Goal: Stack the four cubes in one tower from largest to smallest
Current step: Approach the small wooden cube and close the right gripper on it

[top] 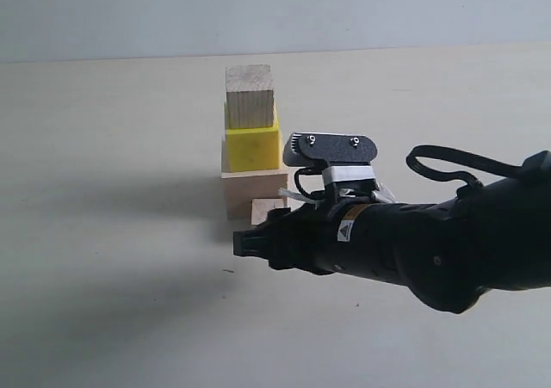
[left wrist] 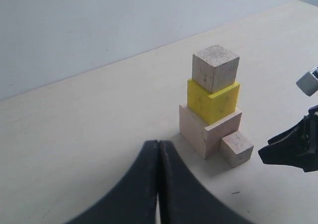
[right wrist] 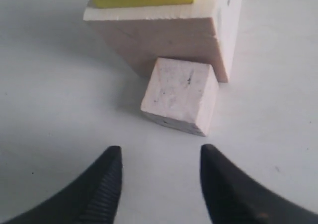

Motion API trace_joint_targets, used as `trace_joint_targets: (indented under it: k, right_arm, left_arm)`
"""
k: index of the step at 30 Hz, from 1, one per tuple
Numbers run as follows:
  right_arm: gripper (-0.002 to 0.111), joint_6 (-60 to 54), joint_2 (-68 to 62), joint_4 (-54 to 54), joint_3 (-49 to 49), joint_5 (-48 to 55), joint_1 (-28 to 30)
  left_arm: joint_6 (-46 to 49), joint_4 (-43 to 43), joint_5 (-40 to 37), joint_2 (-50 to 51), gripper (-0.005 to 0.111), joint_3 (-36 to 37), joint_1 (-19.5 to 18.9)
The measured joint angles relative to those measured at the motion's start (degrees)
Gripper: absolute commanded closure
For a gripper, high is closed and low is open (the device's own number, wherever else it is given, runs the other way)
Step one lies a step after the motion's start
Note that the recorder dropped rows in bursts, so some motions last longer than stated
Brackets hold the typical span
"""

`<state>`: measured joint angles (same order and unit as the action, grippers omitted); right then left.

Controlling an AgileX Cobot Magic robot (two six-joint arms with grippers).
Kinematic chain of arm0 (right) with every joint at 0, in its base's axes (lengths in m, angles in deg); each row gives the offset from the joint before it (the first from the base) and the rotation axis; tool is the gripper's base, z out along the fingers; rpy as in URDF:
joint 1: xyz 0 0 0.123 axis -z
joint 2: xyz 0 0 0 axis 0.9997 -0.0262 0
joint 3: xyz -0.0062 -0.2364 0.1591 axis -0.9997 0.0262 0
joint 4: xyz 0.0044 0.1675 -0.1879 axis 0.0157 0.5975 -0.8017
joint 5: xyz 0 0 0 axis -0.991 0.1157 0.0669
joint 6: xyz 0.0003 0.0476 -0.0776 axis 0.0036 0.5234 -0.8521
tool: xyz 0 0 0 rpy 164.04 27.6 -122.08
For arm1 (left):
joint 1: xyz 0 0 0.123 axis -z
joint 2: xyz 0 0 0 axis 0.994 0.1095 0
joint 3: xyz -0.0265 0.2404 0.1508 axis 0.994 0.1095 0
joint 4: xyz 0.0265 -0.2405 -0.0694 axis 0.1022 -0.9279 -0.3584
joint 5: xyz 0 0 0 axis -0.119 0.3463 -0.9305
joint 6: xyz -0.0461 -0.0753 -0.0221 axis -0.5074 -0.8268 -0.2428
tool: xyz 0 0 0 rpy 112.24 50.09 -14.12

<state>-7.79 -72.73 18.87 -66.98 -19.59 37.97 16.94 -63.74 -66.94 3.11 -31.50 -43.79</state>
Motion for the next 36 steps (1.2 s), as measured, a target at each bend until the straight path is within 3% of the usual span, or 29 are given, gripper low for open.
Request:
trace_joint_targets:
  k: [2, 36]
  right_arm:
    - [0.039, 0.0, 0.0, 0.0, -0.6, 0.0, 0.0]
    - [0.041, -0.1, -8.1, 4.7, -8.7, 3.2, -0.1]
  left_arm:
    - [0.0, 0.0, 0.0, 0.0, 0.107, 0.0, 0.0]
    - [-0.2, 0.0, 0.1, 0.0, 0.107, 0.0, 0.0]
